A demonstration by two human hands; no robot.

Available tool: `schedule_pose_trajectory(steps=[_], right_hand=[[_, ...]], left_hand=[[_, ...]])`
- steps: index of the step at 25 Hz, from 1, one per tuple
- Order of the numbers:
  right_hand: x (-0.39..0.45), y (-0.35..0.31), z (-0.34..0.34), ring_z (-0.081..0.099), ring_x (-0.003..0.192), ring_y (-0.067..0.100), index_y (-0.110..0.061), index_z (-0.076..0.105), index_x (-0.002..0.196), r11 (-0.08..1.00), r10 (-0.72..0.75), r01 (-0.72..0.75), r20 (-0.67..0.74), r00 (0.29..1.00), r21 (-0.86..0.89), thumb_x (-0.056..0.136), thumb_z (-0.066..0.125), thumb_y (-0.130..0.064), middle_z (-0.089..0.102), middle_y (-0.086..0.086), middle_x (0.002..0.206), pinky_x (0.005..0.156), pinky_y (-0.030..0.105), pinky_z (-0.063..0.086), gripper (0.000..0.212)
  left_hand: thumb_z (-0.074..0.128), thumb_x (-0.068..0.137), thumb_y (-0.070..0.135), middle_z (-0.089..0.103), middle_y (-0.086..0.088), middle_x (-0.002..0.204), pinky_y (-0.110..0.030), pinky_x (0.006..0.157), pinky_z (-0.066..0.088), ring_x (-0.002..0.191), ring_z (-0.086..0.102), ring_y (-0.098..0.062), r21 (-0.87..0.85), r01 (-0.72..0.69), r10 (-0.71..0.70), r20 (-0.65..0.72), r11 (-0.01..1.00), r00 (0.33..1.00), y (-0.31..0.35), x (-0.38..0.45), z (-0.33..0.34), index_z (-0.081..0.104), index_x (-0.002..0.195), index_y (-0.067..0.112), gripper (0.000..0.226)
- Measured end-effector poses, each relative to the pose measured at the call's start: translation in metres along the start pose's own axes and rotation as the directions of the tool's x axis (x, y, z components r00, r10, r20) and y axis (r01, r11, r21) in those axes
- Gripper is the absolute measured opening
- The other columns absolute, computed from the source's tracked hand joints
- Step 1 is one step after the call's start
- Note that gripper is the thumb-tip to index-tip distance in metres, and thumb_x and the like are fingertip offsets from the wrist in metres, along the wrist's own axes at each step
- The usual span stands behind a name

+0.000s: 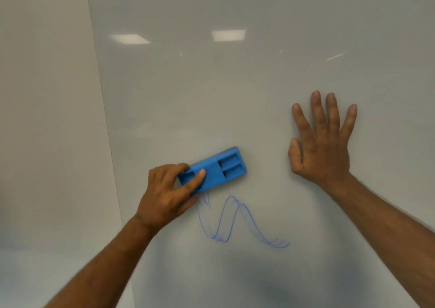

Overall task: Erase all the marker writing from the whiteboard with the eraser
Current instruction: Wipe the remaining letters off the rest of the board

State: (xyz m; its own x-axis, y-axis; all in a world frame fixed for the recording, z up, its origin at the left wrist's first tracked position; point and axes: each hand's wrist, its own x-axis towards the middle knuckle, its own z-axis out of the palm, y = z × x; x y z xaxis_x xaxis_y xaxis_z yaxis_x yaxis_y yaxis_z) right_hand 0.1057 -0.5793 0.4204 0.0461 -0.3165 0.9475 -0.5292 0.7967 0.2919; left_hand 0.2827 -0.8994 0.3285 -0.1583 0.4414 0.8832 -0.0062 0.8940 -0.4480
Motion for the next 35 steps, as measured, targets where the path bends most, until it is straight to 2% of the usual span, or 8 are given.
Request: schedule_pose_trajectory(steps=[6,12,14,19,23,27,32,35], right_hand=[[0.000,-0.001,0.000,0.014,0.153,0.046,-0.013,0.031,0.159,1.000,0.006,-0.006,0.000,1.000,-0.007,0.092,0.044,-0.031,0.019,0.023,0.165,0.114,0.077,0.010,0.071],[-0.001,-0.002,0.000,0.016,0.153,0.045,-0.013,0.032,0.159,1.000,0.006,-0.006,-0.004,1.000,-0.012,0.091,0.045,-0.032,0.021,0.023,0.165,0.115,0.076,0.011,0.071],[-0.001,-0.001,0.000,0.016,0.153,0.045,-0.013,0.033,0.158,1.000,0.004,-0.004,0.000,1.000,-0.013,0.091,0.045,-0.032,0.021,0.023,0.165,0.115,0.076,0.011,0.071],[-0.002,-0.001,0.001,0.018,0.152,0.045,-0.013,0.034,0.158,1.000,0.003,-0.003,-0.013,1.000,0.001,0.092,0.045,-0.032,0.022,0.023,0.164,0.116,0.075,0.011,0.070],[-0.002,-0.001,0.002,0.018,0.152,0.045,-0.014,0.034,0.158,1.000,0.003,-0.003,-0.017,1.000,0.008,0.094,0.043,-0.033,0.023,0.022,0.164,0.116,0.075,0.010,0.068],[-0.002,0.001,0.002,0.018,0.153,0.044,-0.014,0.033,0.158,1.000,0.003,-0.003,-0.021,1.000,0.007,0.095,0.042,-0.034,0.022,0.022,0.165,0.116,0.075,0.009,0.067],[-0.003,0.000,0.002,0.019,0.153,0.044,-0.014,0.034,0.158,1.000,0.003,-0.002,-0.019,1.000,0.012,0.094,0.044,-0.033,0.023,0.022,0.165,0.116,0.075,0.010,0.067],[-0.003,0.000,0.001,0.019,0.152,0.044,-0.014,0.035,0.158,1.000,0.004,-0.004,-0.027,1.000,0.012,0.093,0.045,-0.032,0.024,0.022,0.164,0.116,0.074,0.011,0.068]], left_hand=[[0.068,0.095,0.028,0.051,-0.008,0.123,-0.040,0.082,0.038,0.098,0.055,-0.028,-0.020,-0.144,0.145,0.041,0.989,0.989,0.007,-0.004,0.007,0.054,0.139,0.029,0.046],[0.069,0.089,0.033,0.056,-0.013,0.120,-0.035,0.083,0.029,0.098,0.054,-0.028,-0.076,0.332,-0.339,-0.120,0.940,0.933,0.016,0.068,0.016,0.056,0.139,0.024,0.052],[0.070,0.088,0.032,0.055,-0.013,0.121,-0.034,0.083,0.028,0.098,0.053,-0.028,-0.106,0.375,-0.387,-0.129,0.921,0.913,0.019,0.083,0.019,0.056,0.140,0.024,0.055],[0.069,0.092,0.027,0.051,-0.007,0.123,-0.040,0.080,0.037,0.095,0.057,-0.030,-0.068,-0.053,0.049,-0.059,0.996,0.997,0.025,0.053,0.019,0.053,0.139,0.029,0.050],[0.065,0.096,0.016,0.057,-0.009,0.120,-0.041,0.080,0.042,0.093,0.059,-0.027,-0.122,-0.362,0.373,0.078,0.924,0.925,0.034,-0.005,0.018,0.055,0.141,0.028,0.047],[0.062,0.100,0.014,0.058,-0.009,0.121,-0.039,0.083,0.042,0.098,0.059,-0.025,-0.151,-0.459,0.480,0.150,0.875,0.865,0.037,-0.030,0.015,0.055,0.144,0.027,0.047],[0.073,0.090,0.023,0.058,-0.008,0.122,-0.041,0.083,0.040,0.099,0.057,-0.027,-0.046,-0.129,0.131,0.044,0.991,0.990,0.028,-0.005,0.012,0.056,0.139,0.030,0.053],[0.070,0.090,0.023,0.053,-0.008,0.126,-0.042,0.084,0.038,0.100,0.058,-0.029,-0.055,0.034,-0.034,0.008,0.998,0.999,0.037,0.000,0.013,0.054,0.139,0.028,0.052]])
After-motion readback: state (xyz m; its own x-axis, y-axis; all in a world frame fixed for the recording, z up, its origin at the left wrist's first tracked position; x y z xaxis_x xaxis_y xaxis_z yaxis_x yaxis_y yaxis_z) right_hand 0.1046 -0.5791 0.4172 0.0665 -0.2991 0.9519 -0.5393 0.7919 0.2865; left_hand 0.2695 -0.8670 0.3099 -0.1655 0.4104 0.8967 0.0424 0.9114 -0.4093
